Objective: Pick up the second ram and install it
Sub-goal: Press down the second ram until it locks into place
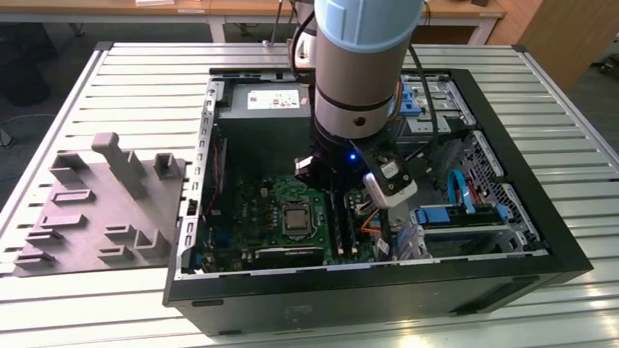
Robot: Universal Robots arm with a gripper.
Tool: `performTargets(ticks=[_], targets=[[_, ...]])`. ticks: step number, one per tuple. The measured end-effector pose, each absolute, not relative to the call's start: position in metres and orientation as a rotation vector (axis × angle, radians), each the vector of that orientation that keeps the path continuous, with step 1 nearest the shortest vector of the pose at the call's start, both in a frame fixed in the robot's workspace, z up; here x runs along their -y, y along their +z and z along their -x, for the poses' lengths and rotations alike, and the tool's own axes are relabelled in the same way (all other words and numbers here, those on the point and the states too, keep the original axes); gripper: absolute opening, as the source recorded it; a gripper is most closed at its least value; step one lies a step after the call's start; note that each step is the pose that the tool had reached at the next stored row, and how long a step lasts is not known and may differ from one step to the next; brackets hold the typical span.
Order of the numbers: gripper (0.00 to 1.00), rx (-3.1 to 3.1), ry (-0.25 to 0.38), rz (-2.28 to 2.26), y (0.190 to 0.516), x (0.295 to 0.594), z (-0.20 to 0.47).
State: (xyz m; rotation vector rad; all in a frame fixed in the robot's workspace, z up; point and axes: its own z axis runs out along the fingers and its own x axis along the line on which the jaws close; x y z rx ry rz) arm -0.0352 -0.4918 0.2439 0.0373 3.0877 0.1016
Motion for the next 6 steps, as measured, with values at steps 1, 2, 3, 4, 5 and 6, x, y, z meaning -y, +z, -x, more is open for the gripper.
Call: performTargets(ticks=[1,2,3,4,5,6], targets=[[0.11,-3.088,0.102,-0.037,0.2439,0.4918,0.0352],[0.11,-3.088,0.102,-0.037,0.2439,0.4918,0.0352],[0.11,-3.088,0.101,-0.037,0.2442,0.4918,0.0352],[0.11,-3.088,0.101,-0.037,0.2446,0.4918,0.0352],[0.11,-3.088,0.101,-0.037,0.2446,0.4918,0.0352],[0.11,-3.088,0.101,-0.037,0.2446,0.4918,0.0352]])
